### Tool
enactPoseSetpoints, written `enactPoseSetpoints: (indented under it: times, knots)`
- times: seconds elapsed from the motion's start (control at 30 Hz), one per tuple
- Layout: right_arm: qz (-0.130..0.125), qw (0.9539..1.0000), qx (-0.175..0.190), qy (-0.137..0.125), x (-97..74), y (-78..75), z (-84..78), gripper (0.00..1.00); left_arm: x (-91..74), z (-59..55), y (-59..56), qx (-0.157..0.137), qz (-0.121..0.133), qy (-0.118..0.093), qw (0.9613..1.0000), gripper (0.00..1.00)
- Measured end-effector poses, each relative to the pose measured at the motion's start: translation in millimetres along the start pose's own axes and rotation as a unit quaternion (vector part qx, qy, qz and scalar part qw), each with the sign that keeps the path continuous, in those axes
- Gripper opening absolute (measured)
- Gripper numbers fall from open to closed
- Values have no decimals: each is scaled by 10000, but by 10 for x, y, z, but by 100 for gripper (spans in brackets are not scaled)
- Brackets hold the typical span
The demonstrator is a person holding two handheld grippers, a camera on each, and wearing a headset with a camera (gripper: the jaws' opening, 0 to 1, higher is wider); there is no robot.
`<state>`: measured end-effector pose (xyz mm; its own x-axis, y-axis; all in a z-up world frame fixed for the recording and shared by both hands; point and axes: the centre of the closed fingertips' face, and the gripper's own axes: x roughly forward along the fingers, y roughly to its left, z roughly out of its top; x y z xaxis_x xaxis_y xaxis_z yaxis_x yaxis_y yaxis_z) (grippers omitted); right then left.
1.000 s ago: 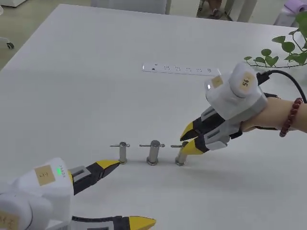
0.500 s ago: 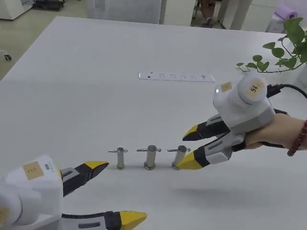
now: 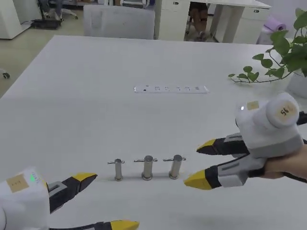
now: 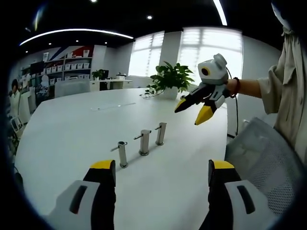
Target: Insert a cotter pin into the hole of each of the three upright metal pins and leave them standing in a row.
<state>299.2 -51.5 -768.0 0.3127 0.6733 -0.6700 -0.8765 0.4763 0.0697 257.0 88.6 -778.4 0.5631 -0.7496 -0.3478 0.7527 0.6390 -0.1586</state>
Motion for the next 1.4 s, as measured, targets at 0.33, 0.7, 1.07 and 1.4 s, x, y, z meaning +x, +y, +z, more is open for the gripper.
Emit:
enactPoseSetpoints:
  times: [0.33, 0.7, 1.07, 1.4]
  knots:
    - [-406, 9981, 373, -270, -154, 83, -202, 67, -165, 3, -4, 80, 173, 132, 9997, 85]
    - [-617, 9944, 647, -565, -304, 161, -340, 74, -314, 9, -26, 43, 398, 99, 9991, 88]
    - [-739, 9908, 818, -780, -364, 287, -444, 86, -498, -57, -7, -142, 765, 137, 9969, 92]
    - [-735, 9905, 817, -821, -376, 395, -496, 100, -573, -104, -66, -135, 829, 157, 9963, 96]
